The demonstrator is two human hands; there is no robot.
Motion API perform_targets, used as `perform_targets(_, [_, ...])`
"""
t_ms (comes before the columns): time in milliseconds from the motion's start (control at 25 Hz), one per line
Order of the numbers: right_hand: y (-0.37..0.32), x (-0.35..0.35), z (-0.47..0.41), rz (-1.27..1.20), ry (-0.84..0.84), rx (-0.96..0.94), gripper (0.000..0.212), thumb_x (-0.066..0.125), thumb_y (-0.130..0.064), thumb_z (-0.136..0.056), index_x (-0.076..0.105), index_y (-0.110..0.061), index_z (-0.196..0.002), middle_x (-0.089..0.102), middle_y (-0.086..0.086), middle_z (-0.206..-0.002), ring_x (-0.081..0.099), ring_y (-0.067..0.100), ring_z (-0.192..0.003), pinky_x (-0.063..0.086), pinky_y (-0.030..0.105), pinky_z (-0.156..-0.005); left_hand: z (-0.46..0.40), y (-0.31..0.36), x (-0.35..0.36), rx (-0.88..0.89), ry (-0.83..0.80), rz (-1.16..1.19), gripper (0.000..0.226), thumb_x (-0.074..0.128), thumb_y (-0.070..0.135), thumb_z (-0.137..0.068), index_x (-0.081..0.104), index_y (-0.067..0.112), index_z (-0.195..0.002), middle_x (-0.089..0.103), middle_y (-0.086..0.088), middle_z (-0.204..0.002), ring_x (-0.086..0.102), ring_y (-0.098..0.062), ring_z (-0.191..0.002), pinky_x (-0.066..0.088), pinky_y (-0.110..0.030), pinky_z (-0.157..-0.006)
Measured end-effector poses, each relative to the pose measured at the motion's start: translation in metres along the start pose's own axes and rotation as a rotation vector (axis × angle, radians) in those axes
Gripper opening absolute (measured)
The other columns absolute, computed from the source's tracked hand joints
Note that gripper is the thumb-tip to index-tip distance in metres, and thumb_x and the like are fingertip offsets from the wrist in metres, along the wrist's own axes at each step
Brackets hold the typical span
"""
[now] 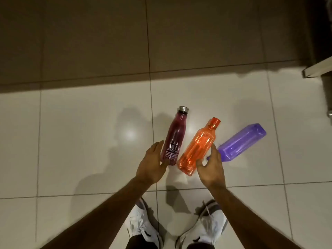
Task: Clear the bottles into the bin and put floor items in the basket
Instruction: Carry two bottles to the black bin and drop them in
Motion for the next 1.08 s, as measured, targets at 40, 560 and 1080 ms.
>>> perform_targets(40, [0.007, 0.006, -0.010, -0.013, 0.047, -0.005, 0.064, 0.068, -0.040, -0.092, 0.029, -0.036, -0.143, 0.046, -0.013, -0.127, 0.057, 0.026, -0.124, 0.052, 0.052, -0.100, -0.014, -0.004, 0.010, 0.023, 0.040, 0.038, 0.068, 0.061, 0.047, -0.094, 0.036, 0.020, -0.151, 0.045, -0.003, -0.152, 0.044, -0.023, -0.137, 0.033, -0.026, -0.102])
perform_targets(560, [0.066, 0.076, -0.046, 0.070, 0.071, 0.172, 0.108, 0.080, -0.044, -0.080, 0.007, -0.025, -0.158, 0.037, 0.015, -0.147, 0.050, 0.039, -0.127, 0.049, 0.051, -0.099, -0.094, -0.057, 0.096, -0.254, -0.037, 0.161, 0.092, 0.086, 0.051, -0.071, 0.031, 0.022, -0.139, 0.064, 0.001, -0.121, 0.068, -0.016, -0.092, 0.054, -0.023, -0.071])
perform_targets(1080, [-0.102, -0.096, 0.119, -0.276, -0.165, 0.240, 0.023, 0.042, -0.041, -0.103, 0.049, -0.047, -0.124, 0.062, 0.000, -0.117, 0.066, 0.020, -0.106, 0.056, 0.030, -0.079, 0.109, 0.018, -0.109, -0.321, -0.029, 0.293, 0.083, 0.084, 0.058, -0.052, 0.053, 0.025, -0.122, 0.065, 0.002, -0.108, 0.072, -0.018, -0.081, 0.064, -0.036, -0.070])
Point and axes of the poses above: each hand's wrist, its own z-axis away from the middle knuckle, its own x-axis out of the palm, y = z × x, the point moved 7 cm from there along -z, towards the middle knuckle
